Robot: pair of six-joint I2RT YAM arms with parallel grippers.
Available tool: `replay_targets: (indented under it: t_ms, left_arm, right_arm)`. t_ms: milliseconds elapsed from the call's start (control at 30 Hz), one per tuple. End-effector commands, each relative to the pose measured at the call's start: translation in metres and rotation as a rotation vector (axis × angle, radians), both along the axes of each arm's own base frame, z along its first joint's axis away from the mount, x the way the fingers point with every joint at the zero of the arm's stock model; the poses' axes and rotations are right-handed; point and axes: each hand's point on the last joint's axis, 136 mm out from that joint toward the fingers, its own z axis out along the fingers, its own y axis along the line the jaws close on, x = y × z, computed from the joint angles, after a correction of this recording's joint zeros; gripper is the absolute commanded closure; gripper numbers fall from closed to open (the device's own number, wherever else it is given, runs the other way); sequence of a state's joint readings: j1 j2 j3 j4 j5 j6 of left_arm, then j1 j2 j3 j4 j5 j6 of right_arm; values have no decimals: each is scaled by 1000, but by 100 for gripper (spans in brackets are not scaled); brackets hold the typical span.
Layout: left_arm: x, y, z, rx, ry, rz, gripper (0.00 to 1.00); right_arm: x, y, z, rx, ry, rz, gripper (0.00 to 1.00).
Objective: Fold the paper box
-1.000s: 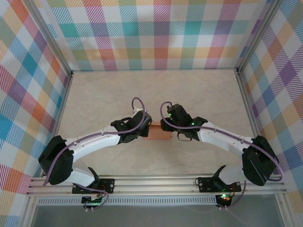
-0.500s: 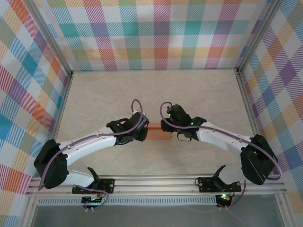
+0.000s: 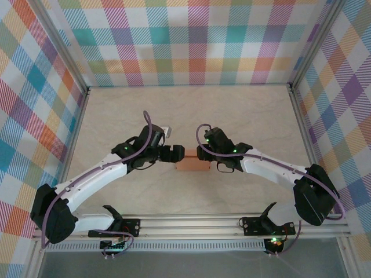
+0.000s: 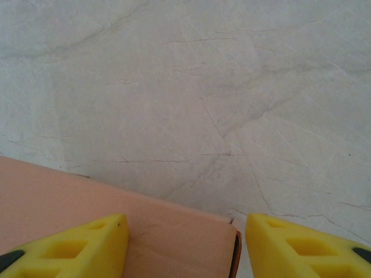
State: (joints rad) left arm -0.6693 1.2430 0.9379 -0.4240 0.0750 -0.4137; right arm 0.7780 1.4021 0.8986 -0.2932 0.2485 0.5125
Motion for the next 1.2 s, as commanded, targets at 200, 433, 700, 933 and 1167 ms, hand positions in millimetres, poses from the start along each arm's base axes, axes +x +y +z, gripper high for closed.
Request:
replay_targets:
  t_ms: [200,433,700,933,1167]
  left_arm:
    - [19,4,-47,-19,159,126,44]
    - [8,16,-88,-7,169,135,48]
    - [-8,31,-128,23,210,171,54]
    - [-7,29,-131,24,220,169,54]
    - [-12,30,-134,25,230,162,54]
  right_arm:
    - [-13,-11,-23,-73,89,12,44]
    - [-13,-10,-24,-60,87,10,44]
    - [-12,1,-10,65,119,35,38]
    - [-8,5,22,310,142,18,37]
    - [-13,-15,0,319,204,-60,37]
